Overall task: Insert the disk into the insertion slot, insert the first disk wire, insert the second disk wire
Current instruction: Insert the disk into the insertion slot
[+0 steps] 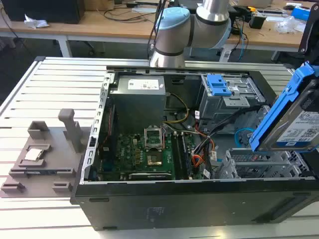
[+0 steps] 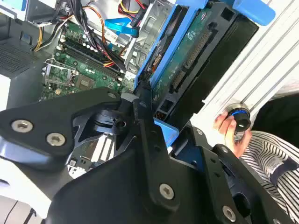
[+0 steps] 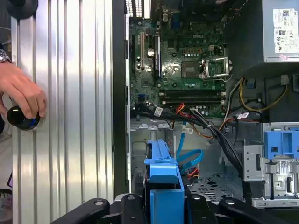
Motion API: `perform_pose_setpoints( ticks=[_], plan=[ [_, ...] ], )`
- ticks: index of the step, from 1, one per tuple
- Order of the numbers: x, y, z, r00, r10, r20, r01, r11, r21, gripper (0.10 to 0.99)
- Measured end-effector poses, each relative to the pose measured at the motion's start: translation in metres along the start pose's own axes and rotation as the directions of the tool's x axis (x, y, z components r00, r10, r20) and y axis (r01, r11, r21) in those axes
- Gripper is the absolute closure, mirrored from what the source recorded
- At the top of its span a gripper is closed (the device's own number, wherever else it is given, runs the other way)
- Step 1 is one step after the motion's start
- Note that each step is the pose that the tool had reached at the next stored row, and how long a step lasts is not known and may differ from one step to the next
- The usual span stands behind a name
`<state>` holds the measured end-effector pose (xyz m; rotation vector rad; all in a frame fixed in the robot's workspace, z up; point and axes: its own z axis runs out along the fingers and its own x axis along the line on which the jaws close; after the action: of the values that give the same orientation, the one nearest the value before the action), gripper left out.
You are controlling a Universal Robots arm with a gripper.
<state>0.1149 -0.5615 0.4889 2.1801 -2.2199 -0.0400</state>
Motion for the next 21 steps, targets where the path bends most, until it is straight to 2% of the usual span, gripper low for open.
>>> perform_pose_setpoints(
  ticks=[1,2,7,11,14,16,17,21],
  plan=[
    [0.0001,0.0012,0.0006,1.0,0.0,0.0001,0.0,1.0,0.0,0.718],
    [0.0,0.0033,0.0053,1.0,0.0,0.0,0.0,1.0,0.0,0.718],
    [0.0001,0.0043,0.0114,1.0,0.0,0.0001,0.0,1.0,0.0,0.718],
    [-0.0001,0.0059,0.0252,1.0,0.0,0.0002,0.0,1.0,0.0,0.718],
    [-0.0031,0.0068,0.0293,1.0,0.0,-0.0001,0.0,1.0,0.0,0.718],
    [-0.0114,0.0083,0.0347,1.0,0.0,0.0,0.0,1.0,0.0,0.718],
    [-0.0126,0.0091,0.0415,1.0,0.0,0.0,0.0,1.0,0.0,0.718],
    [-0.0126,0.0091,0.049,1.0,0.0,0.0,0.0,1.0,0.0,0.718]
  ],
)
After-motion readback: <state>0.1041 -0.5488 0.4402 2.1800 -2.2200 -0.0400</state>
